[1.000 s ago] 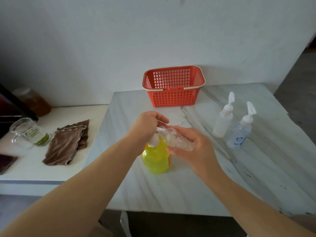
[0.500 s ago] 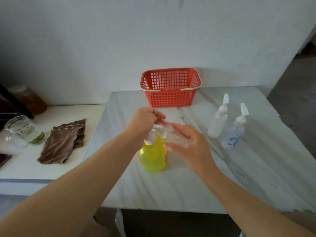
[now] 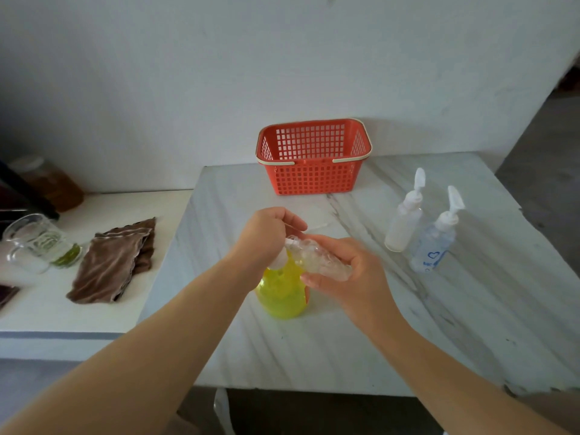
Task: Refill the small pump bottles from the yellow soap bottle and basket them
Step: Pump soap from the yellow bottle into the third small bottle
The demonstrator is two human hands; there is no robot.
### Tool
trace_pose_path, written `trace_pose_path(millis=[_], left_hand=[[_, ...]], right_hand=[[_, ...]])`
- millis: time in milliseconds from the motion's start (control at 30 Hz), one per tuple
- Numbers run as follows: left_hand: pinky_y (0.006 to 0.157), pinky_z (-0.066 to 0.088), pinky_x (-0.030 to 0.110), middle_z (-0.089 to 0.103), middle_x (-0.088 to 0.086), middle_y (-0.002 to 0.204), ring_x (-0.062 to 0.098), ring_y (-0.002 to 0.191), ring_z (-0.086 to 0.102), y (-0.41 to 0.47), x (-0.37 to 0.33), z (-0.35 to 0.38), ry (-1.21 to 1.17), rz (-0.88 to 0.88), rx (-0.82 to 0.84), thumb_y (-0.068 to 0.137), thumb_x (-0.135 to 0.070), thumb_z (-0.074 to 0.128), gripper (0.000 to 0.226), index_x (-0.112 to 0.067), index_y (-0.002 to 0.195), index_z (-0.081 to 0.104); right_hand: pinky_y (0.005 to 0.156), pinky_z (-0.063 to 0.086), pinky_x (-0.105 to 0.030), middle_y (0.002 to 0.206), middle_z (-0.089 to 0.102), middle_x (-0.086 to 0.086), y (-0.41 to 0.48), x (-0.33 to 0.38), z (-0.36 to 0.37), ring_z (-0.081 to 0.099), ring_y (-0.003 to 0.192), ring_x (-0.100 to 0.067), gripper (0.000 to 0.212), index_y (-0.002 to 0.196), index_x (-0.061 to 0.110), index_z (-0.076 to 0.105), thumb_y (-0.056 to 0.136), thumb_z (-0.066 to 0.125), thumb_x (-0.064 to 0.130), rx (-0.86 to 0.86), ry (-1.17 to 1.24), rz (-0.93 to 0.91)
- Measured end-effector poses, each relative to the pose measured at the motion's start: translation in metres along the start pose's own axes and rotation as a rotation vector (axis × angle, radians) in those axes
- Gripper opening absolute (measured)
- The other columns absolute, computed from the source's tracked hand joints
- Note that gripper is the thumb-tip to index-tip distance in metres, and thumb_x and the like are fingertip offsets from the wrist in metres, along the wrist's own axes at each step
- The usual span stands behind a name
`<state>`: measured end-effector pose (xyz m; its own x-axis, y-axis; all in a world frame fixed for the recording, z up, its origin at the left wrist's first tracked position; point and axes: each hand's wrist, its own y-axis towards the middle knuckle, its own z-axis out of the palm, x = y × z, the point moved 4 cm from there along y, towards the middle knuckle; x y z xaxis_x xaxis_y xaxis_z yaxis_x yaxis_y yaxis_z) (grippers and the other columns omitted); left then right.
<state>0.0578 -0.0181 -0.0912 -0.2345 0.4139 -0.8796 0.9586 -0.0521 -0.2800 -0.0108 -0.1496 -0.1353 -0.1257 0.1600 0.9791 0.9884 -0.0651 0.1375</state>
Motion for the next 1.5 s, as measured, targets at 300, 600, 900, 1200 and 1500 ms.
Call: trace_pose_path(millis=[300, 600, 900, 1200, 1500], left_hand=[[0.055, 0.043, 0.02, 0.064, 0.004, 0.071, 0.013, 0.061, 0.055, -0.007, -0.017, -0.004, -0.047, 0.008, -0.023, 0.088, 0.006, 0.035, 0.035, -0.01, 0.077, 0.063], [0.064, 0.044, 0.026, 0.066, 0.003, 0.067, 0.018, 0.063, 0.056, -0.004, -0.002, -0.002, 0.0, 0.009, -0.049, 0.083, 0.007, 0.032, 0.04, -0.012, 0.074, 0.065], [0.063, 0.045, 0.026, 0.064, 0.004, 0.07, 0.019, 0.063, 0.055, -0.008, -0.005, -0.002, 0.003, -0.05, -0.03, 0.084, 0.006, 0.034, 0.037, -0.011, 0.074, 0.065], [0.05, 0.04, 0.019, 0.061, 0.0, 0.069, 0.013, 0.06, 0.051, -0.01, -0.016, -0.002, 0.048, -0.059, -0.005, 0.088, 0.004, 0.036, 0.036, -0.015, 0.073, 0.062], [0.06, 0.044, 0.025, 0.066, 0.005, 0.078, 0.02, 0.065, 0.057, -0.01, -0.005, -0.001, 0.053, -0.061, -0.051, 0.087, 0.0, 0.033, 0.036, -0.013, 0.078, 0.066]], right_hand=[[0.087, 0.048, -0.027, 0.101, 0.066, 0.004, 0.005, 0.009, -0.004, 0.062, 0.098, -0.011, 0.053, 0.112, 0.039, 0.068, 0.061, 0.078, 0.034, -0.014, 0.001, -0.047], [0.085, 0.05, -0.026, 0.097, 0.063, 0.008, 0.0, 0.004, -0.002, 0.063, 0.095, -0.009, 0.051, 0.105, 0.048, 0.068, 0.058, 0.08, 0.03, -0.02, -0.008, -0.025], [0.087, 0.048, -0.024, 0.099, 0.063, 0.005, 0.001, 0.007, -0.003, 0.062, 0.096, -0.009, 0.053, 0.11, 0.041, 0.068, 0.059, 0.079, 0.031, -0.012, -0.037, -0.023], [0.084, 0.045, -0.016, 0.096, 0.062, 0.007, 0.002, 0.015, -0.007, 0.06, 0.095, -0.005, 0.053, 0.112, 0.039, 0.068, 0.06, 0.078, 0.032, -0.003, -0.046, -0.051], [0.088, 0.046, -0.023, 0.099, 0.063, 0.004, 0.003, 0.007, -0.006, 0.061, 0.096, -0.006, 0.053, 0.109, 0.043, 0.066, 0.058, 0.078, 0.032, -0.017, -0.087, -0.046]])
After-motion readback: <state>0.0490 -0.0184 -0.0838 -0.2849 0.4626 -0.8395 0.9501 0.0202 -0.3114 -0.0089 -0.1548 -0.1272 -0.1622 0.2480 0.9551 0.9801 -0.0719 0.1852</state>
